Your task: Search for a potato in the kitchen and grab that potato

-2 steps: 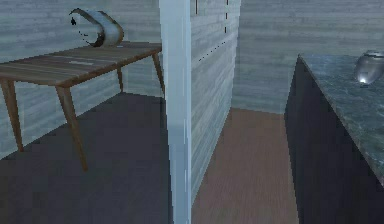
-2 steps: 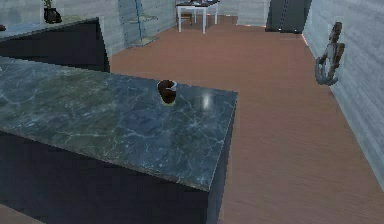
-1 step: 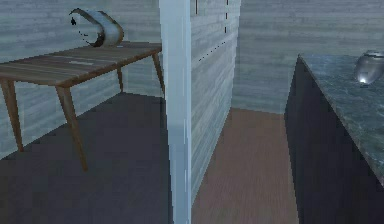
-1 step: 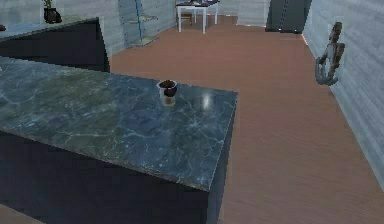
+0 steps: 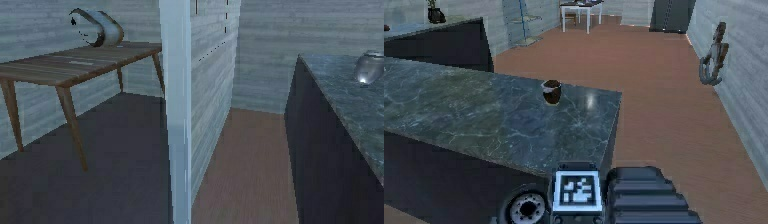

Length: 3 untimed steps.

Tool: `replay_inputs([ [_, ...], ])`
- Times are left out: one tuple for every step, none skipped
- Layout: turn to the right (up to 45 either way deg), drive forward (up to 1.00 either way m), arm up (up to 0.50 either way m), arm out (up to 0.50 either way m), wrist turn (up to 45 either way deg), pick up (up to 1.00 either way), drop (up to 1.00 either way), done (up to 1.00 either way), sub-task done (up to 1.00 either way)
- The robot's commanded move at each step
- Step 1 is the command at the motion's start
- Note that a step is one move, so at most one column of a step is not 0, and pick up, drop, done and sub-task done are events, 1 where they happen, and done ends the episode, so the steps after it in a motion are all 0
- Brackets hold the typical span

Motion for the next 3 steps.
replay_inputs([
  [0.0,0.00,0.00,0.50,0.0,0.00,0.00,0.00,0.00],
  [0.0,0.00,0.00,0.00,45.0,0.00,0.00,0.00,0.00],
  [0.0,0.00,0.00,0.00,45.0,0.00,0.00,0.00,0.00],
])
